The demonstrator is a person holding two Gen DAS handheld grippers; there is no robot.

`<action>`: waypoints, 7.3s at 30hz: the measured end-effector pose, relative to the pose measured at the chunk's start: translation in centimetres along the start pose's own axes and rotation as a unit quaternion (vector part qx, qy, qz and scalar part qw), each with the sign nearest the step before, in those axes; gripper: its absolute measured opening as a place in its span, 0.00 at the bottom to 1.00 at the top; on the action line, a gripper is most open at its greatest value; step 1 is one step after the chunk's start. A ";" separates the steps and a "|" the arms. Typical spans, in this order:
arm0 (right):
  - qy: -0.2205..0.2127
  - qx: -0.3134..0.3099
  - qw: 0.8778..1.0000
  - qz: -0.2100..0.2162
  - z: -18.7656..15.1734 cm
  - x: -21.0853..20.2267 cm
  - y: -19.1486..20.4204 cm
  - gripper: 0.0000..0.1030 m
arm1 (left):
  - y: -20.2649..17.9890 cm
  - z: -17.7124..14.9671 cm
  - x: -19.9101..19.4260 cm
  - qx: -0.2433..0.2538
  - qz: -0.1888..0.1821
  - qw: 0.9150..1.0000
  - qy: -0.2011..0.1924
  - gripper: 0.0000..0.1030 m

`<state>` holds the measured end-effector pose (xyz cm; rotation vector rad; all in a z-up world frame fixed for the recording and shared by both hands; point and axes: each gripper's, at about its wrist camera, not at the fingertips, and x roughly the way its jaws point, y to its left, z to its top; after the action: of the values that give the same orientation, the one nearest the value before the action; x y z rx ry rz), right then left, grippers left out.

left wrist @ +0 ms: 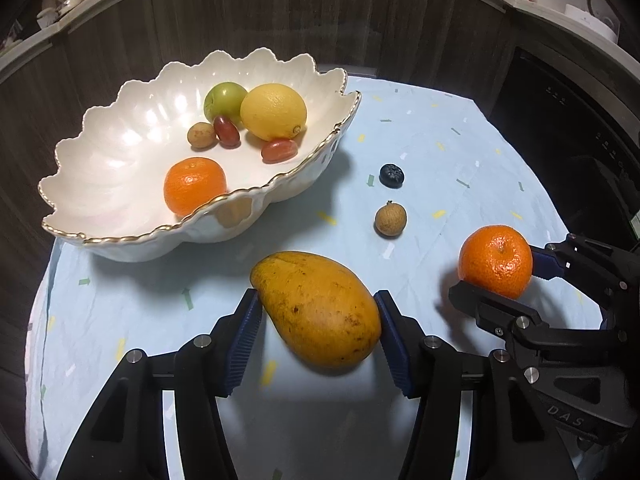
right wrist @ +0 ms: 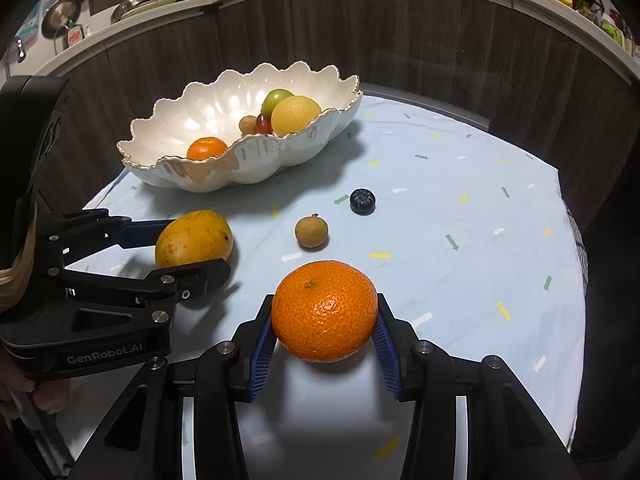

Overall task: Organize fruits
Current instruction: 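Carry the mango and orange over the bowl and release both, then withdraw both open tools from the bowl toward the blueberry and brown fruit, then grasp the small brown fruit with the left tool while the right tool grasps the blueberry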

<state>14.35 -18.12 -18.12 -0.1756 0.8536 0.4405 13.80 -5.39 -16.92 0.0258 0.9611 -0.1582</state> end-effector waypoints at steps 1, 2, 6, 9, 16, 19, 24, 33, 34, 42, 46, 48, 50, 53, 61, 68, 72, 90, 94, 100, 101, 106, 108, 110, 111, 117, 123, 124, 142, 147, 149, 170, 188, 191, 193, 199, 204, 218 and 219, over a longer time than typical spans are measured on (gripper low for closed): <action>-0.001 0.001 1.000 0.000 0.0 -0.2 0.1 0.45 | 0.1 -0.1 -0.2 0.001 0.000 1.000 -0.001 0.54; -0.003 0.001 1.000 0.000 0.0 -0.4 0.2 0.45 | 0.1 -0.2 -0.4 0.003 0.000 1.000 -0.002 0.54; -0.006 0.003 1.000 0.001 0.1 -0.9 0.5 0.45 | 0.1 -0.4 -1.3 0.007 -0.003 1.000 -0.009 0.53; -0.010 0.005 1.000 0.000 0.3 -1.4 0.8 0.45 | 0.2 -0.6 -2.0 0.008 -0.006 1.000 -0.013 0.53; -0.020 0.004 1.000 0.000 0.7 -2.5 1.4 0.45 | 0.4 -0.5 -4.0 0.015 -0.004 0.999 -0.033 0.53; -0.024 0.002 1.000 0.000 1.1 -2.9 1.7 0.45 | 0.6 -0.3 -4.7 0.014 -0.004 0.999 -0.040 0.52; -0.033 -0.004 0.999 -0.002 2.1 -3.7 2.3 0.45 | 1.1 0.2 -6.0 0.010 -0.002 0.998 -0.054 0.52; -0.052 -0.018 0.998 0.000 4.5 -5.1 4.0 0.45 | 2.8 1.2 -8.7 -0.006 0.004 0.997 -0.082 0.51; -0.055 -0.021 0.998 0.000 4.9 -5.2 4.2 0.45 | 3.0 1.4 -9.1 -0.008 0.006 0.996 -0.086 0.51; -0.072 -0.036 0.997 0.004 7.7 -5.3 5.9 0.45 | 5.6 2.6 -11.0 -0.025 0.024 0.993 -0.113 0.51; -0.078 -0.040 0.996 0.008 9.1 -4.9 6.7 0.45 | 6.9 3.3 -11.2 -0.033 0.034 0.992 -0.120 0.51; -0.080 -0.042 0.996 0.011 9.7 -4.6 7.0 0.45 | 7.7 3.6 -11.4 -0.036 0.040 0.991 -0.122 0.51; -0.082 -0.042 0.996 0.012 10.2 -4.3 7.3 0.45 | 8.3 4.0 -11.3 -0.040 0.045 0.991 -0.123 0.51; -0.084 -0.041 0.996 0.014 11.1 -3.8 7.6 0.45 | 9.2 4.6 -11.4 -0.044 0.051 0.990 -0.126 0.51; -0.081 -0.039 0.996 0.014 12.9 -2.4 7.7 0.45 | 11.2 6.3 -10.7 -0.050 0.060 0.988 -0.132 0.51; -0.079 -0.039 0.996 0.005 14.5 -1.4 7.5 0.45 | 12.6 7.5 -9.3 -0.054 0.061 0.989 -0.126 0.51; -0.076 -0.038 0.996 0.002 15.1 -0.7 7.2 0.45 | 13.3 8.0 -8.5 -0.057 0.063 0.989 -0.122 0.51; -0.055 -0.034 0.998 -0.010 16.7 2.4 7.0 0.45 | 15.3 9.1 -5.0 -0.071 0.061 0.991 -0.098 0.51; -0.052 -0.037 0.998 -0.015 16.8 2.5 7.1 0.45 | 15.4 9.2 -4.7 -0.071 0.061 0.991 -0.094 0.51; -0.048 -0.039 0.998 -0.028 16.8 2.6 7.1 0.61 | 15.3 9.3 -5.5 -0.076 0.064 0.989 -0.110 0.79; -0.055 -0.037 0.997 -0.035 16.8 2.3 7.1 0.67 | 15.3 9.2 -5.5 -0.076 0.066 0.989 -0.108 0.79; -0.075 -0.040 0.995 -0.060 16.8 1.4 6.9 0.83 | 15.4 8.9 -5.7 -0.084 0.073 0.988 -0.105 0.83; -0.076 -0.039 0.994 -0.063 16.8 1.2 6.8 0.83 | 15.4 8.9 -5.9 -0.088 0.077 0.987 -0.108 0.90; -0.076 -0.037 0.994 -0.066 16.8 1.0 6.6 0.83 | 15.4 8.8 -6.3 -0.090 0.079 0.987 -0.110 0.92; -0.076 -0.035 0.994 -0.067 16.7 0.9 6.6 0.83 | 15.3 8.8 -6.4 -0.090 0.080 0.986 -0.111 0.93; -0.084 -0.030 0.993 -0.078 16.4 0.0 6.4 0.83 | 15.0 8.5 -7.3 -0.093 0.086 0.985 -0.118 0.99; -0.085 -0.023 0.993 -0.083 16.2 -0.8 6.2 0.83 | 14.5 8.2 -8.6 -0.093 0.090 0.984 -0.126 0.99; -0.085 -0.022 0.993 -0.084 16.1 -0.9 6.1 0.83 | 14.5 8.1 -8.8 -0.093 0.091 0.983 -0.128 0.99; -0.100 0.020 0.991 -0.091 14.2 -3.8 4.8 0.83 | 12.0 6.6 -11.4 -0.097 0.096 0.981 -0.140 0.99; -0.103 0.031 0.990 -0.095 13.2 -4.6 3.8 0.83 | 10.6 6.2 -11.5 -0.095 0.092 0.982 -0.138 0.99; -0.104 0.035 0.989 -0.096 12.7 -4.9 3.3 0.83 | 9.9 6.1 -11.4 -0.094 0.092 0.982 -0.138 0.99; -0.098 -0.006 0.992 -0.075 8.2 -6.5 -1.1 0.83 | 2.2 4.0 -9.7 -0.080 0.099 0.983 -0.129 0.99; -0.053 -0.068 0.996 -0.011 5.6 -2.7 -5.7 0.77 | -4.5 2.8 -5.9 -0.040 0.112 0.986 -0.116 0.98; -0.046 -0.080 0.996 0.005 5.7 -1.8 -6.3 0.75 | -5.2 2.9 -4.9 -0.045 0.116 0.986 -0.115 0.98; -0.043 -0.087 0.995 0.016 5.8 -1.2 -6.7 0.73 | -5.5 2.9 -4.2 -0.046 0.117 0.986 -0.113 0.97; -0.025 -0.117 0.992 0.044 6.2 1.1 -7.2 0.65 | -6.1 3.2 -1.8 -0.053 0.124 0.986 -0.099 0.90; -0.014 -0.144 0.988 0.060 6.5 2.8 -7.6 0.56 | -6.5 3.4 0.3 -0.052 0.120 0.988 -0.086 0.76; 0.015 -0.208 0.970 0.125 7.1 6.4 -6.6 0.40 | -6.8 3.8 4.2 -0.043 0.085 0.994 -0.053 0.56; 0.014 -0.210 0.969 0.128 7.1 6.5 -6.6 0.40 | -6.7 3.9 4.3 -0.044 0.083 0.994 -0.050 0.53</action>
<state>25.86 -19.72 -18.61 -0.4656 0.8063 0.8618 18.41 -12.88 -17.94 0.0175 0.8606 0.0361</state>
